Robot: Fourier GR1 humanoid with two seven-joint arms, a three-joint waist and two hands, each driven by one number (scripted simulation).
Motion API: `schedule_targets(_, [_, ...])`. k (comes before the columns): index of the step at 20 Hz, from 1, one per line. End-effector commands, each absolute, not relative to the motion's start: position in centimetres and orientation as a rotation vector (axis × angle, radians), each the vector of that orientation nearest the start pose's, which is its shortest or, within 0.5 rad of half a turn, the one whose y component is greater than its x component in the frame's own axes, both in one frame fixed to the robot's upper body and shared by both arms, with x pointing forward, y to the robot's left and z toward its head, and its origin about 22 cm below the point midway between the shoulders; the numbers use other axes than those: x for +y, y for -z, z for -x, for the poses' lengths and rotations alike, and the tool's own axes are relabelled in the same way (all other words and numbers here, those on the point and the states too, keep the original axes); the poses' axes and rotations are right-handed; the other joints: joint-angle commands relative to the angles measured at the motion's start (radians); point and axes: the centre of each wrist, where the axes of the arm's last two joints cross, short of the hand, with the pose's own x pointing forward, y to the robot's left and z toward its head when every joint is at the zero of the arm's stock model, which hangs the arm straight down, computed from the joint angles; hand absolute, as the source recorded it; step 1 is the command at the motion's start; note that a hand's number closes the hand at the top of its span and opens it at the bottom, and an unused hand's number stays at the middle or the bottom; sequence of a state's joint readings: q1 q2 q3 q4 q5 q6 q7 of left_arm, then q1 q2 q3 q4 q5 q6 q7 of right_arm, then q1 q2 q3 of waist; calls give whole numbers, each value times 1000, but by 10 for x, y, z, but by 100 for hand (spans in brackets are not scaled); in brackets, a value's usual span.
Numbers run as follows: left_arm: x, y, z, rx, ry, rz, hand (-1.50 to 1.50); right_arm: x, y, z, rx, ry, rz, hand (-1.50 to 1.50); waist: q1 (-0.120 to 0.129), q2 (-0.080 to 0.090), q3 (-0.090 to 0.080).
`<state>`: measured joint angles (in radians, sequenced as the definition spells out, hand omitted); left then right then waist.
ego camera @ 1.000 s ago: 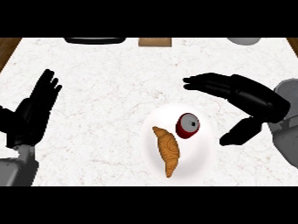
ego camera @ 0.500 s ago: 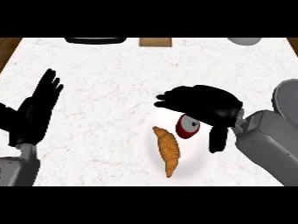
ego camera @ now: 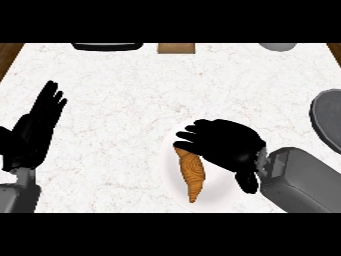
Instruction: Pick the croissant from the plate and place it in the pan
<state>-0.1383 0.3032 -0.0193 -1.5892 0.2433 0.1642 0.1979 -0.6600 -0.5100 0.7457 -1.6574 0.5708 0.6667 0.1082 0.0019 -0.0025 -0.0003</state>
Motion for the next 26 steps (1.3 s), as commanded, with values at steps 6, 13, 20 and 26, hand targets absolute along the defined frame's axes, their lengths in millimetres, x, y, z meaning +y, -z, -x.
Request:
schedule_targets(6, [280, -41, -277, -1521, -36, -115, 0, -128, -144, -256, -1269, -2194, 519, -150, -5, 2, 0])
schedule_targets(13, [276, -56, -271, -1509, -61, -105, 0, -86, -127, -237, -1289, -2163, 496, -150, 1, 1, 0])
schedule_targets(20, [267, -63, -280, -1536, -41, -90, 0, -81, -79, -237, -1198, -2182, 565, -150, 0, 3, 0])
schedule_targets(26, [273, -72, -279, -1524, -33, -85, 0, -68, -85, -255, -1216, -2154, 541, -150, 2, 2, 0])
